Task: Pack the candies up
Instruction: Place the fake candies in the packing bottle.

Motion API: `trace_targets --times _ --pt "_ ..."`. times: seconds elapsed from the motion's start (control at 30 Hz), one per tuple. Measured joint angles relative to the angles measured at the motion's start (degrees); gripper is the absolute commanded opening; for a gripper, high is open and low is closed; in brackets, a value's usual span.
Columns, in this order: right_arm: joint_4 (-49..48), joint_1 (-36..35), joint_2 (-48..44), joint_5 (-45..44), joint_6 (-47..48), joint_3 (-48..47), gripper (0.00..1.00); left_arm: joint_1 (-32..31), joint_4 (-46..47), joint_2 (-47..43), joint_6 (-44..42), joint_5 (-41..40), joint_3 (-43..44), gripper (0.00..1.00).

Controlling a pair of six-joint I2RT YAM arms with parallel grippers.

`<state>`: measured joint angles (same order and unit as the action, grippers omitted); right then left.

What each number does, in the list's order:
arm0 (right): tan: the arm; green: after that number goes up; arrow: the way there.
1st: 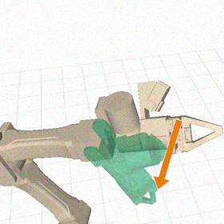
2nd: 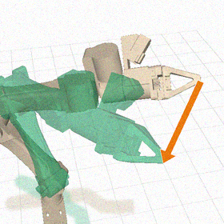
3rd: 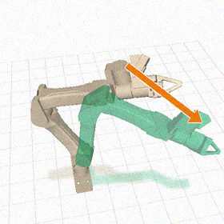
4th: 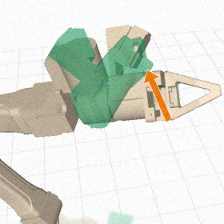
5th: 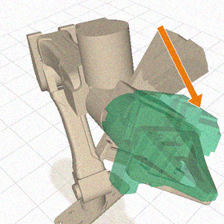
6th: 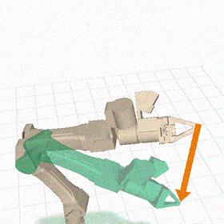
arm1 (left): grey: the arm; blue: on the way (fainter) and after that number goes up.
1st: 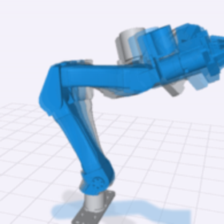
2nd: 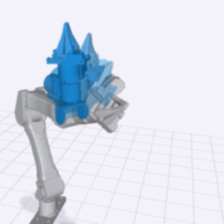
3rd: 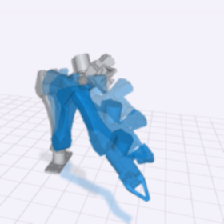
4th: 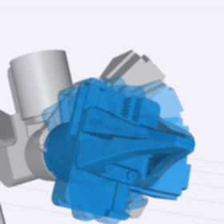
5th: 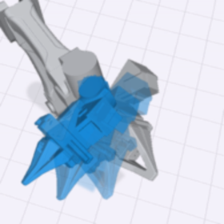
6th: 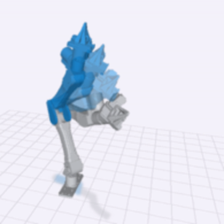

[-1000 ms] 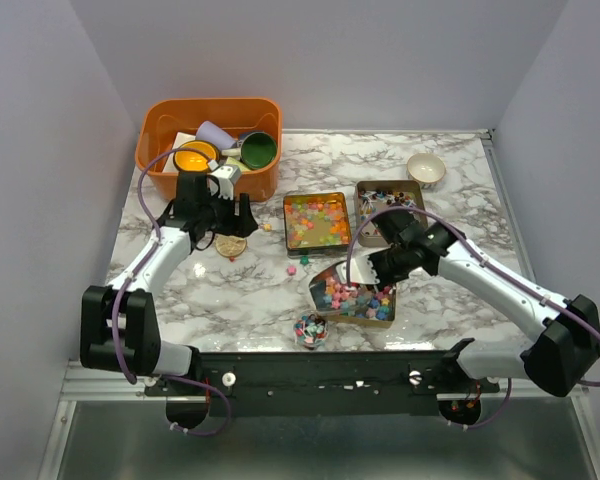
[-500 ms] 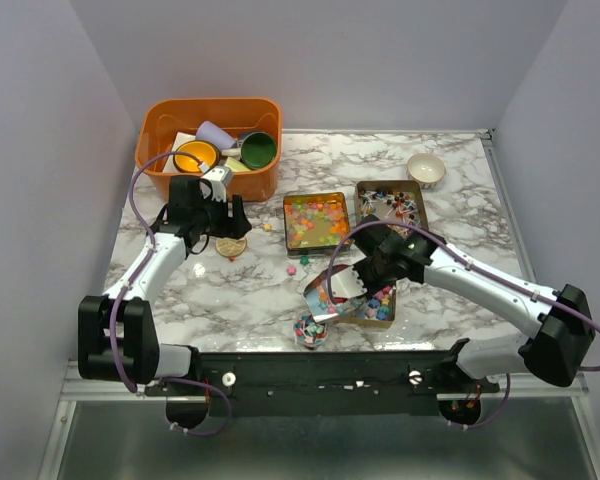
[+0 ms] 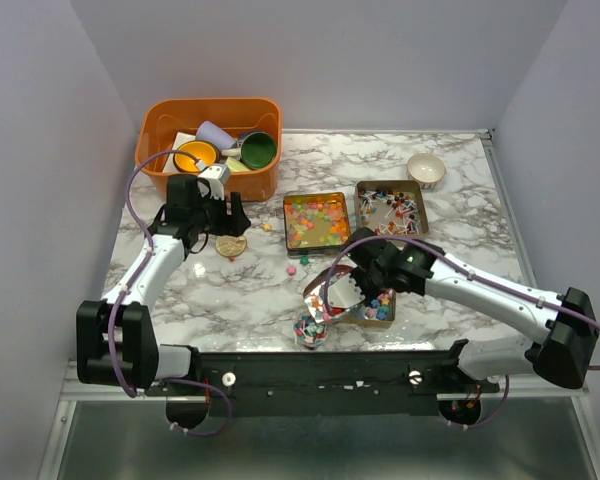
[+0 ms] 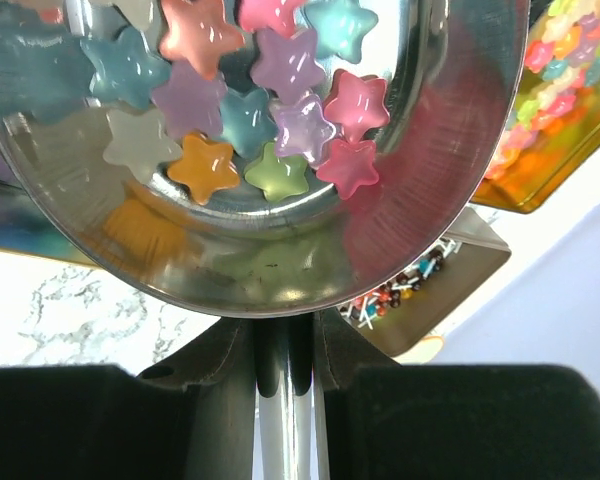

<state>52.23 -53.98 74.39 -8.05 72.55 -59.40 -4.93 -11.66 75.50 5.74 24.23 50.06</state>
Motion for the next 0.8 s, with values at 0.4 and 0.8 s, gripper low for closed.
trace_targets --times 0.4,0.8 --pt "-1.90 -4.15 -1.44 -5.35 0.66 1.44 0.01 0.00 0.28 -0.59 0.72 -0.07 -0.11 0.79" --pt "-1.60 -6.86 -1.53 -9.46 0.59 1.25 0.01 0.00 0.50 -1.49 1.25 -0.09 -0.37 0.79"
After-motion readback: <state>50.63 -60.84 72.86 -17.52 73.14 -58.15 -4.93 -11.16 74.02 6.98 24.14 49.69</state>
